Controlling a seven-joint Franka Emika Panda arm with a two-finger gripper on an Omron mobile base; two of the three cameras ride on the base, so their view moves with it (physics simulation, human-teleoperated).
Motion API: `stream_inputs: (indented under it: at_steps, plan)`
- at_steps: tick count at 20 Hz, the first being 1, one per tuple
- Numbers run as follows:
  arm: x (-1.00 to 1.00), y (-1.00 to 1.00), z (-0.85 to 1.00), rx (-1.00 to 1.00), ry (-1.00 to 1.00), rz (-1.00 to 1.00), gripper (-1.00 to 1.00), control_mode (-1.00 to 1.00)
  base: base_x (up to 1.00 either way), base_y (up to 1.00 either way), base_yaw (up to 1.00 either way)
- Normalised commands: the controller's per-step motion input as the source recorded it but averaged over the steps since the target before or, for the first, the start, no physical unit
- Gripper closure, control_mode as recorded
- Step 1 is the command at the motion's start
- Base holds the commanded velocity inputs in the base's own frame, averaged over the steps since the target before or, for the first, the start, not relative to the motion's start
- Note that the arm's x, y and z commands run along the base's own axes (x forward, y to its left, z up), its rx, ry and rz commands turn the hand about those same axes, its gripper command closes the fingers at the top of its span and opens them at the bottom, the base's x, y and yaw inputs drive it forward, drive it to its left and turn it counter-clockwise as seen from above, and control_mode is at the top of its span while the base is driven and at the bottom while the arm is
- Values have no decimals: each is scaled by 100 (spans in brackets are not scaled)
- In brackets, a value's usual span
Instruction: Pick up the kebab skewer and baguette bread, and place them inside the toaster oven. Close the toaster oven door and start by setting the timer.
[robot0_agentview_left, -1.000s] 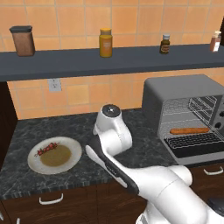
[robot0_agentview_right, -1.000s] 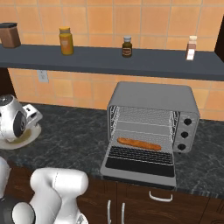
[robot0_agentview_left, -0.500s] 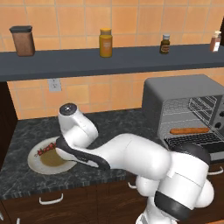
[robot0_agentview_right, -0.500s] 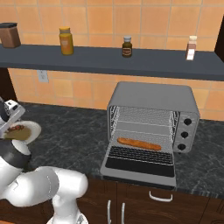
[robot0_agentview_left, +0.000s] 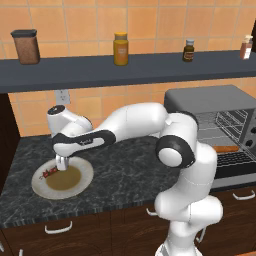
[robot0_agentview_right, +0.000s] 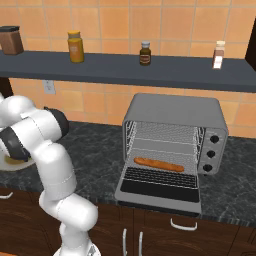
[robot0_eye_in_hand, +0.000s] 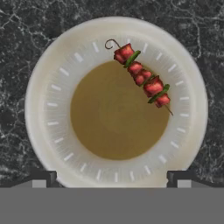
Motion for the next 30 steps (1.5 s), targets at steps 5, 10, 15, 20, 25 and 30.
stream_inputs:
  at_steps: [5,10,15,20,25,30]
  plan:
    - [13,45,-31,-12,10,8,-100,-100,0,0,0]
    - [26,47,-20,-13,5,4,-100,-100,0,0,0]
    - [13,5,-7,-9,6,5,-100,-100,0,0,0]
    - [17,0,-16,-6,4,5,-100,-100,0,0,0]
    - [19,-25,-25,0,0,11,-100,-100,0,0,0]
    - [2,-42,-21,0,0,14,-100,-100,0,0,0]
